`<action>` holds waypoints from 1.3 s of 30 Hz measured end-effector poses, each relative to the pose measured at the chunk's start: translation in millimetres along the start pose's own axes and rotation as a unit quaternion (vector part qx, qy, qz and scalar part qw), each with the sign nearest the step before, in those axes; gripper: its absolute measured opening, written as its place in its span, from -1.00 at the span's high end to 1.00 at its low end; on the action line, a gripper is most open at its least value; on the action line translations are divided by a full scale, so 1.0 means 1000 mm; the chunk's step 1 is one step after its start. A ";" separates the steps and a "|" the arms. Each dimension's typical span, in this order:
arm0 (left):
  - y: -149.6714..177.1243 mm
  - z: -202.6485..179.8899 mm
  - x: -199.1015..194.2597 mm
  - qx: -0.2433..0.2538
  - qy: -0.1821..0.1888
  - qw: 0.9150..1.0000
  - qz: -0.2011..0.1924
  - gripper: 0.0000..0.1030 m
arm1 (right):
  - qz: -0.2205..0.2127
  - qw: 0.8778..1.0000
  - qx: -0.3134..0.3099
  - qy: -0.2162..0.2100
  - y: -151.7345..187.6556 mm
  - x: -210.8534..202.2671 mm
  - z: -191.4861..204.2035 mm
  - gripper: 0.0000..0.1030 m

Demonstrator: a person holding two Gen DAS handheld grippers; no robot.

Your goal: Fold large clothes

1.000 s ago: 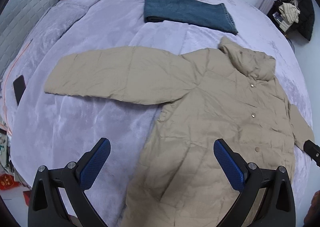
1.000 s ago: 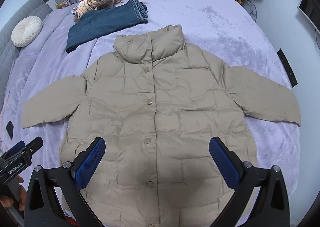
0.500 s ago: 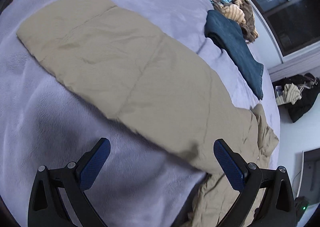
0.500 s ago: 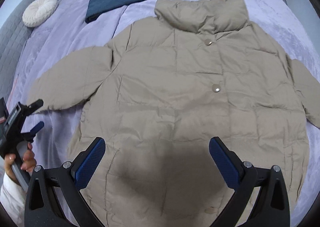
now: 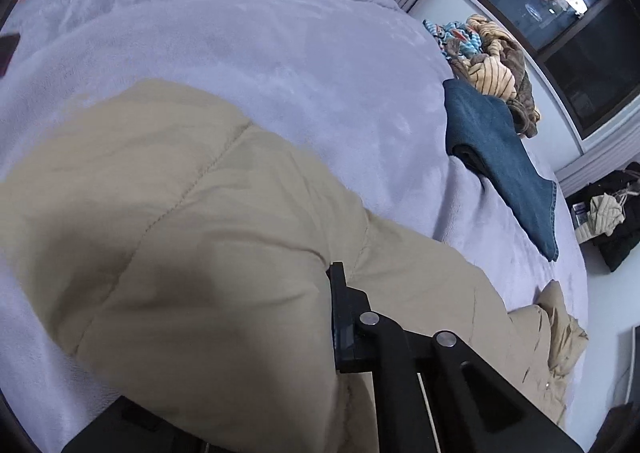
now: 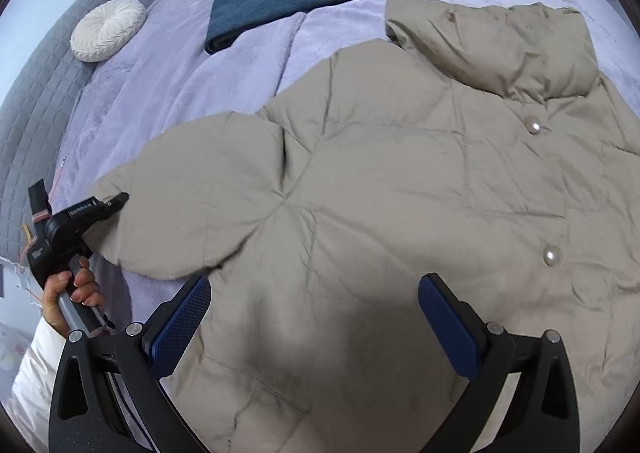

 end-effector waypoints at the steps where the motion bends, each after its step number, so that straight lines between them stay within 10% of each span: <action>1: 0.001 -0.004 -0.009 0.014 -0.011 1.000 -0.011 0.82 | -0.008 1.000 0.002 -0.024 -0.006 0.000 0.006 -0.98; 2: 0.000 -0.010 -0.021 0.034 -0.023 0.999 -0.025 0.82 | -0.017 0.999 0.002 -0.042 -0.012 0.001 0.012 -0.78; 5: 0.003 -0.033 -0.051 0.094 -0.052 0.992 -0.061 0.82 | 0.001 0.997 0.015 -0.078 -0.024 0.022 0.026 0.86; 16: 0.050 -0.183 -0.107 0.288 -0.024 0.950 -0.119 0.83 | 0.056 0.991 0.010 -0.119 -0.024 0.106 0.055 0.88; 26: 0.178 -0.363 -0.066 0.439 0.047 0.895 -0.059 0.83 | -0.004 0.995 0.035 -0.098 -0.003 0.010 -0.022 0.88; 36: 0.307 -0.388 0.068 0.566 -0.102 0.817 0.024 0.81 | -0.053 0.990 0.130 -0.011 0.038 -0.044 -0.152 0.87; 39: 0.318 -0.382 0.072 0.577 -0.108 0.809 0.027 -0.06 | -0.047 0.988 0.146 -0.025 0.037 -0.039 -0.164 0.87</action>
Point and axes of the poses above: each gripper's, at about its wrist camera, not at the fingertips, and x roughly the way its jaws point, z to its left, y to its underside, the point moved 8 cm from there along x, roughly the way its jaws point, and after that the axes turned 13 degrees about z, right-handed, at the moved point
